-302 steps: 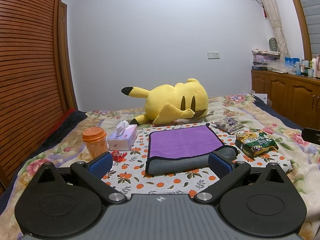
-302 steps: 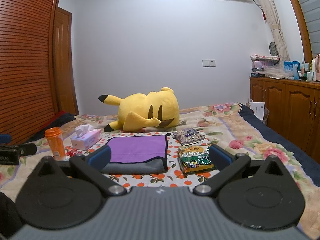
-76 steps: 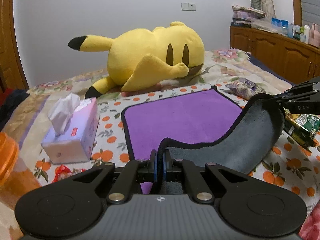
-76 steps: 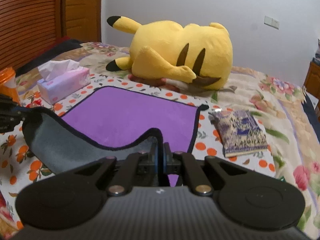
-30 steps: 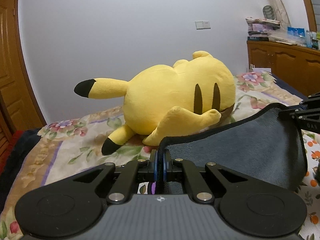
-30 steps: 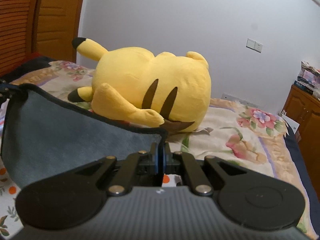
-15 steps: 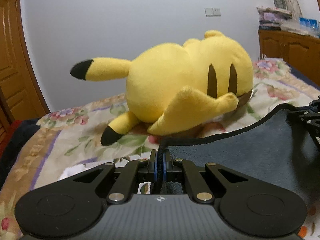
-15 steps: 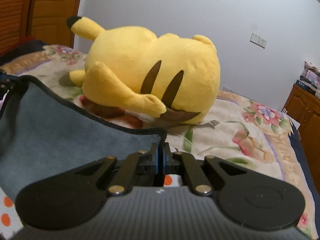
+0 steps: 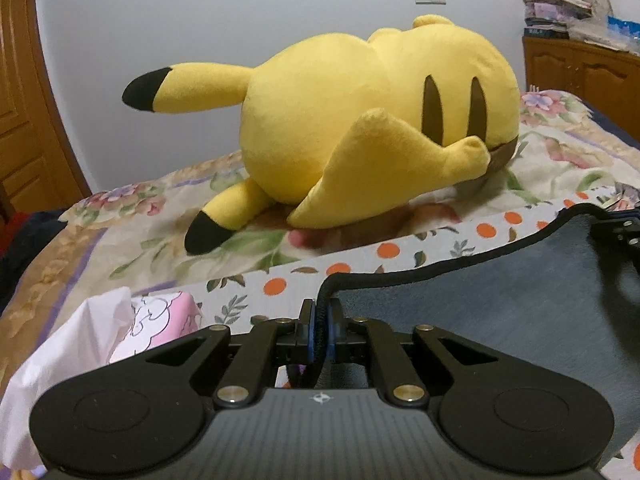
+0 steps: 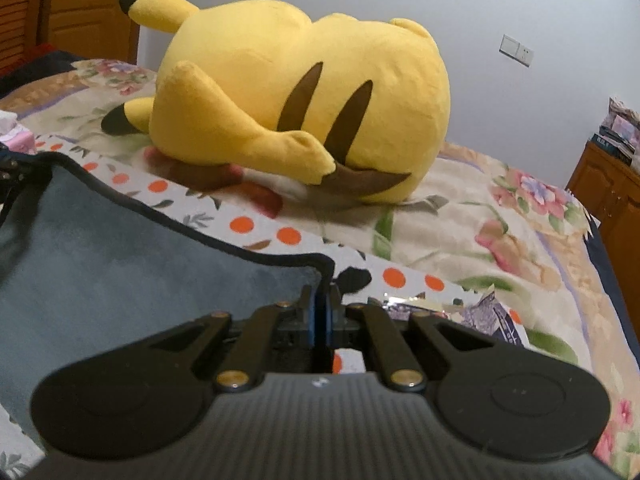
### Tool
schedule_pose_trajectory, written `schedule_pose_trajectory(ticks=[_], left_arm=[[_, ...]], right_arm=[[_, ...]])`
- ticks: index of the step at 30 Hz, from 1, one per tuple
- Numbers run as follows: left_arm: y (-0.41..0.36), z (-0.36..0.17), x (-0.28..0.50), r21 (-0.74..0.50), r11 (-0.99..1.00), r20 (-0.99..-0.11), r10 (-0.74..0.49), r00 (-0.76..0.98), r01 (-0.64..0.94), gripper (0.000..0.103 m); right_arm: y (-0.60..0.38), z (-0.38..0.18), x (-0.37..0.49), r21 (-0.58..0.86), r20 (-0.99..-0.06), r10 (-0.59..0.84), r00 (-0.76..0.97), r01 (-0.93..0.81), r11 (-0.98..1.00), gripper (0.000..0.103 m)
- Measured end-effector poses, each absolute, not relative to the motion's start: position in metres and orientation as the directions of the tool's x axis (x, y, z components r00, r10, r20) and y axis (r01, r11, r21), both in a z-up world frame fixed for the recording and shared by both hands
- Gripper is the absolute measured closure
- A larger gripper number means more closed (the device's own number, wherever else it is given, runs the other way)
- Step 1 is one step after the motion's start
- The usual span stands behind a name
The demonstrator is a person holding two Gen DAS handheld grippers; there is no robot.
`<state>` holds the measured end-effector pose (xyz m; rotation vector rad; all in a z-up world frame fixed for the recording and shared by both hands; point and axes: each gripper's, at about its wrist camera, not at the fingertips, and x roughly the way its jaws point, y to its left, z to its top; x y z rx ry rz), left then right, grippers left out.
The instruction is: Fold towel
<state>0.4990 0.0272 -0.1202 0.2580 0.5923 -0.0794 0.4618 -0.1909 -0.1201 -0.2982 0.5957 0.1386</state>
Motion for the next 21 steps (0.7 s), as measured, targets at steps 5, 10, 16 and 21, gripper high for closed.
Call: schedule_pose_trajectory(ticks=[5,10,16,21], left_arm=[[0.030,-0.121,0.497,0.208,0.967,-0.572,-0.001,0.820,0.146,0.082],[0.029,-0.121,0.488,0.202,0.967,-0.581,-0.012,0.814,0.158,0.069],[0.029,-0.120,0.469,0.190,0.967,-0.584,-0.025,0.812,0.167,0.052],[0.027,-0.118,0.450,0.183,0.967,-0.590,-0.034,0.807,0.175,0.043]], right_arm=[[-0.193,-0.119,0.460,-0.224,-0.578,0.028,0.815,-0.191,0.956,0.084],[-0.194,-0.115,0.448,-0.198,-0.570,0.047,0.820,-0.193,0.961,0.049],[-0.191,-0.114,0.426,-0.158,-0.588,0.097,0.803,-0.232,0.960,0.049],[-0.187,-0.112,0.407,-0.130,-0.590,0.133,0.797,-0.256,0.958,0.049]])
